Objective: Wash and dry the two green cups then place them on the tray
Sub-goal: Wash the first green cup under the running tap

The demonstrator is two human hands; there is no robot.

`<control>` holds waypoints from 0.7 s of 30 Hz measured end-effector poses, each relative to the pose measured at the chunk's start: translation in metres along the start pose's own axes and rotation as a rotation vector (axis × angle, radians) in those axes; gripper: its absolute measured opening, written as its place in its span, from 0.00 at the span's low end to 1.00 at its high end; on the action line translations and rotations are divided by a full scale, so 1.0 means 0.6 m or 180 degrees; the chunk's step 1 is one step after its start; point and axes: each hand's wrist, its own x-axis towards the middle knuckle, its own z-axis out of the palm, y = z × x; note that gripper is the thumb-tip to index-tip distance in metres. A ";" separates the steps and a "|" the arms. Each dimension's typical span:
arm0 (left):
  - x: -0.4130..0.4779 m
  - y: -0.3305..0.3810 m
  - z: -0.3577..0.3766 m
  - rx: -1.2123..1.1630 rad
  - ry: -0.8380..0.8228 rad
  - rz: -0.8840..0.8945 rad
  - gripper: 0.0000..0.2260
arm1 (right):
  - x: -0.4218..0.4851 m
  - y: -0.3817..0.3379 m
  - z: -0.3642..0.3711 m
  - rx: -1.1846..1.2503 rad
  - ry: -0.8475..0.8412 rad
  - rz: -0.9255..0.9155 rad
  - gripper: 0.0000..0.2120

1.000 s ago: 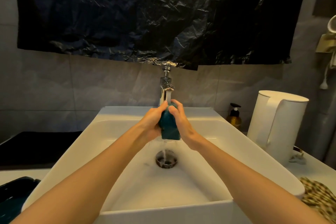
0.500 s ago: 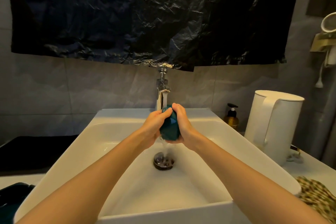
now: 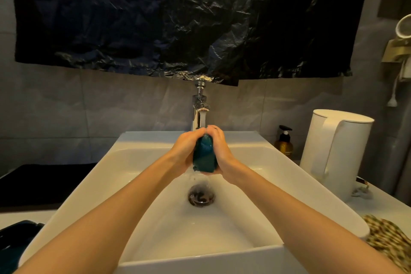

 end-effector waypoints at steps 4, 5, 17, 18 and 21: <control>0.000 0.010 -0.008 -0.0266 0.0002 -0.0186 0.15 | 0.003 -0.001 -0.005 -0.0191 -0.0068 -0.0701 0.17; -0.003 0.011 -0.007 -0.0279 -0.0029 -0.0193 0.15 | 0.004 -0.003 -0.006 -0.0167 -0.0080 -0.0614 0.17; -0.007 0.007 -0.010 -0.0669 -0.0215 -0.0332 0.14 | 0.001 -0.007 -0.012 -0.0203 -0.0008 -0.0624 0.16; -0.006 0.006 -0.009 -0.0586 -0.0208 -0.0325 0.14 | 0.002 -0.008 -0.013 -0.0205 0.0001 -0.0522 0.16; -0.003 0.001 -0.008 -0.0272 -0.0251 -0.0249 0.15 | 0.005 -0.005 -0.017 -0.0236 0.0002 -0.0335 0.16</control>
